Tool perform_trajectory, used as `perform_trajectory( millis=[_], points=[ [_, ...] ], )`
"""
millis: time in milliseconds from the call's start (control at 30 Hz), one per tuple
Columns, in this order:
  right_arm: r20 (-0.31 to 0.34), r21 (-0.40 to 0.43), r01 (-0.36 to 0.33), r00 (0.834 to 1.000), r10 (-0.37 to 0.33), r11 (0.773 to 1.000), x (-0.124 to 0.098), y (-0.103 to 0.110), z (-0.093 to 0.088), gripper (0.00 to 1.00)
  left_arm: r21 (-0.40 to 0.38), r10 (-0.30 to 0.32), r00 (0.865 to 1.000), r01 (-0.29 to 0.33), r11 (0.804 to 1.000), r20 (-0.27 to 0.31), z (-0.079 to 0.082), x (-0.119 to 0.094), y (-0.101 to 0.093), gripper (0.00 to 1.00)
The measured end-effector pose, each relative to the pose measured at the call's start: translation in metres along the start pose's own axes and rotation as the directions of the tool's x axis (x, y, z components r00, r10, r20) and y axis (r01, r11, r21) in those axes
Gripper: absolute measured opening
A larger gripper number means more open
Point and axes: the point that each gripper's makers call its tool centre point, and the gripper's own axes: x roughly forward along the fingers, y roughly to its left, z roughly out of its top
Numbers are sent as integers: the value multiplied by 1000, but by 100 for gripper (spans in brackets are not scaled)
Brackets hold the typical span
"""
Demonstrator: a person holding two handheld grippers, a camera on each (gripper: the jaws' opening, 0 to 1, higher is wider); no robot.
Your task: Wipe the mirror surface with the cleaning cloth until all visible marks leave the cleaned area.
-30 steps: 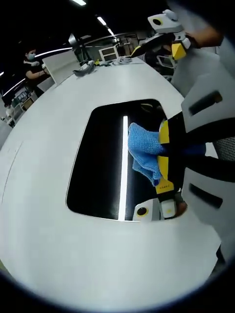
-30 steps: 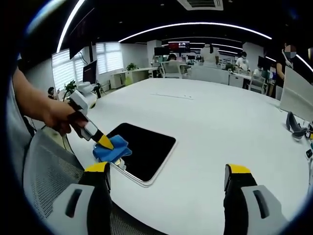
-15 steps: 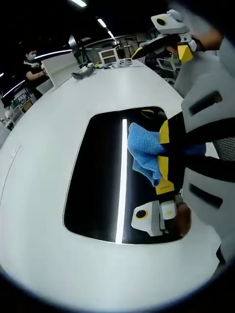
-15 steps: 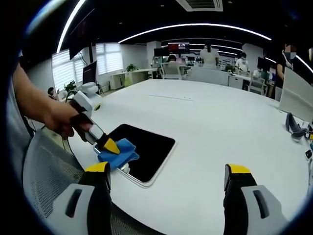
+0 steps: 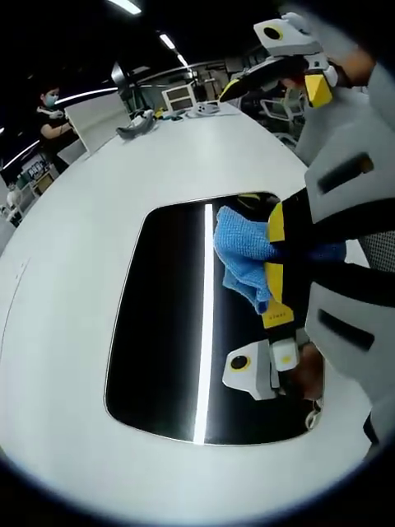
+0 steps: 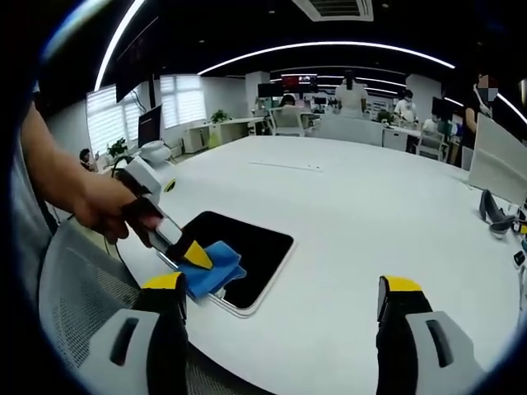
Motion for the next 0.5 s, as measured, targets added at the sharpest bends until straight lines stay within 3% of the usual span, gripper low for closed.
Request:
perform_trajectory(
  millis=[500],
  points=[
    [2,-5,1,1000,-1,1000,0,0,0,95,7,-10,1000,9,1000,10,-2,11,-17,3]
  ],
)
